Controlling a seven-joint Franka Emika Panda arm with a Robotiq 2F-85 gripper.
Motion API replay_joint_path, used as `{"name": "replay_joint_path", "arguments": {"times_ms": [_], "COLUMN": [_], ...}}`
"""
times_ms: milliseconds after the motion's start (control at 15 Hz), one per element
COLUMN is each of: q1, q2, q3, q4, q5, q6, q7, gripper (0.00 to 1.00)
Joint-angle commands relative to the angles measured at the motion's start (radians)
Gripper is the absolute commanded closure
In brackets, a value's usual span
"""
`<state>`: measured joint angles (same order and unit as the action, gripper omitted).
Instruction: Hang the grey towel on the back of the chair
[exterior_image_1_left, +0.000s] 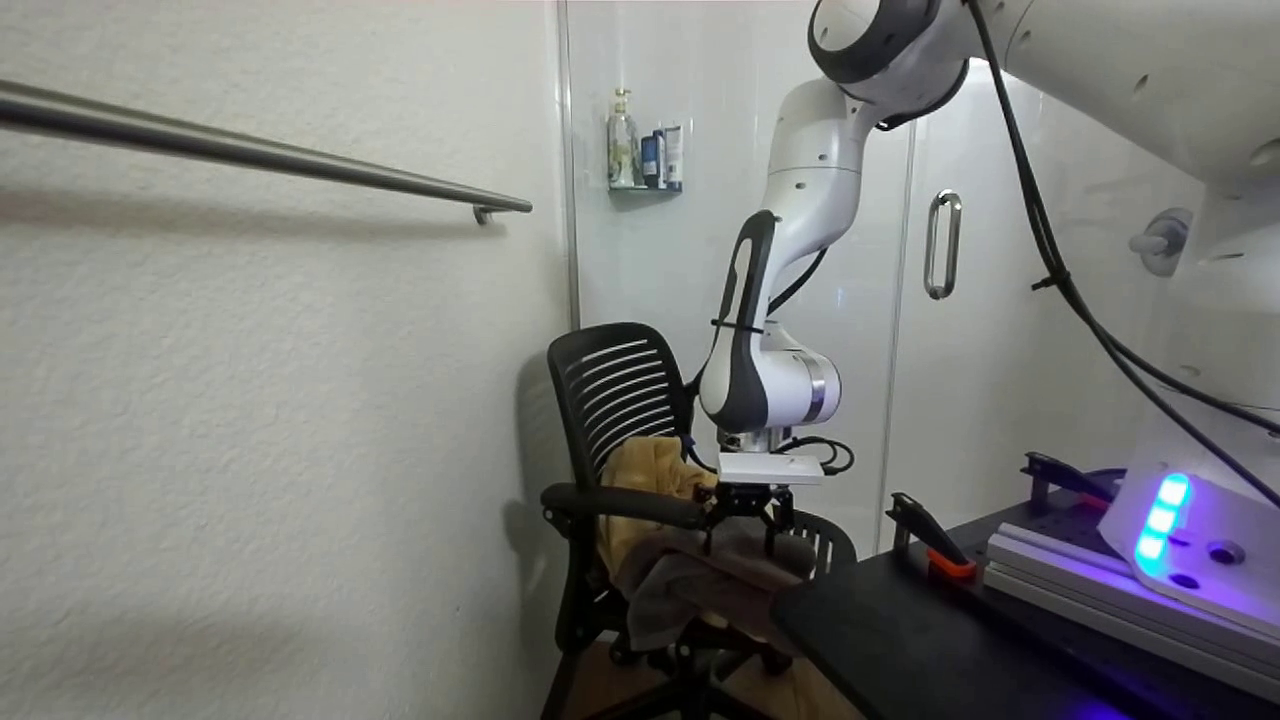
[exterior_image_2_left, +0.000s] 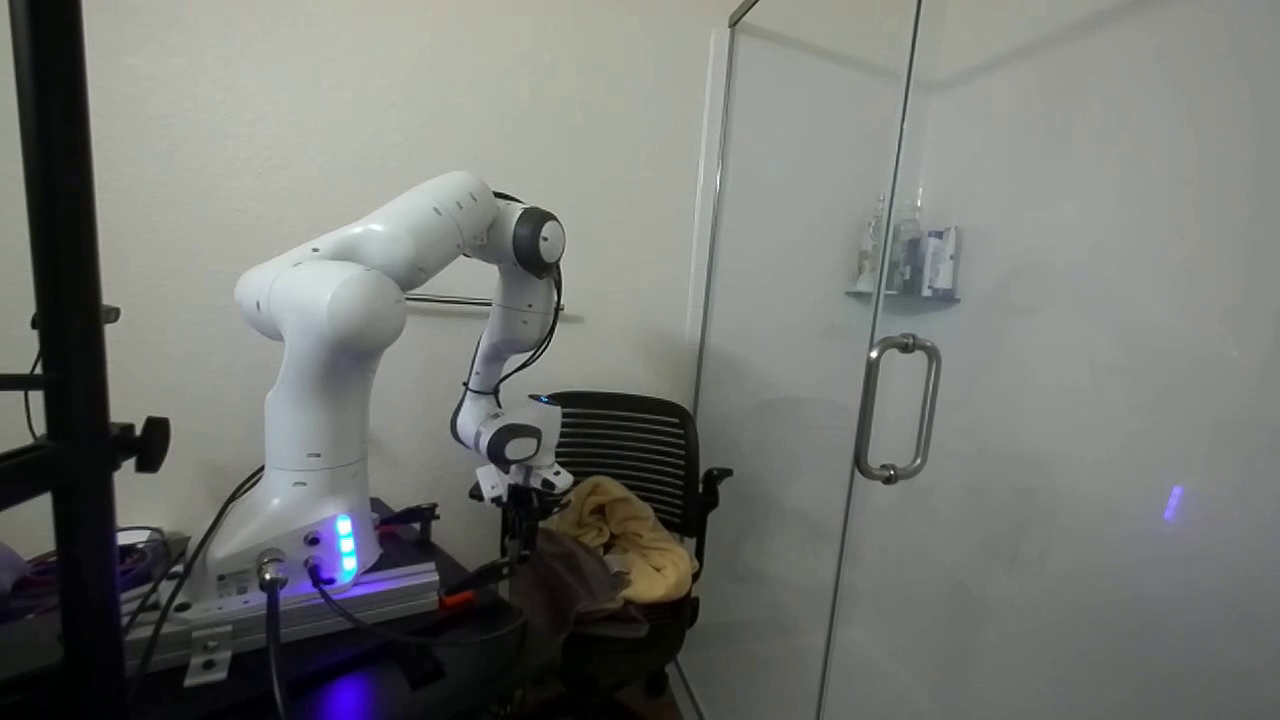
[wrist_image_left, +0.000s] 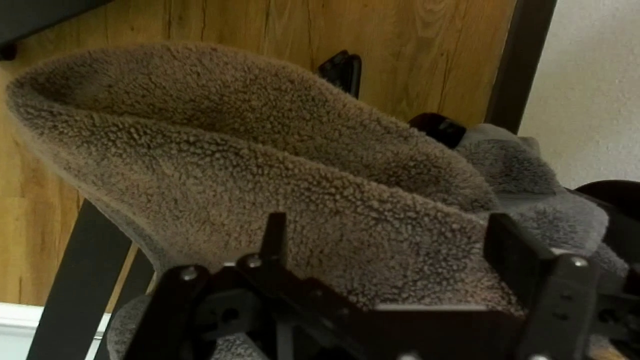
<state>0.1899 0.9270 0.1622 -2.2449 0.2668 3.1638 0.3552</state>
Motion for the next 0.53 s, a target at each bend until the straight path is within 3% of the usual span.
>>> {"name": "replay_joint_path", "arguments": {"times_ms": [0, 67, 200, 467], "q1": [-0.002, 0.022, 0.05, 0.113], "q2": [0.0, 0.012, 0.011, 0.009], "q3": [0.002, -0.033, -0.064, -0.132], "q4": [0.004, 0.012, 0.01, 0.007], "q5": [0.011, 0.017, 0.031, 0.075], "q6": [-0.004, 0.021, 0.048, 0.041], "q7": [-0.01, 0.001, 0.021, 0.068], "gripper": [0.0, 0.0, 0.26, 0.54]}}
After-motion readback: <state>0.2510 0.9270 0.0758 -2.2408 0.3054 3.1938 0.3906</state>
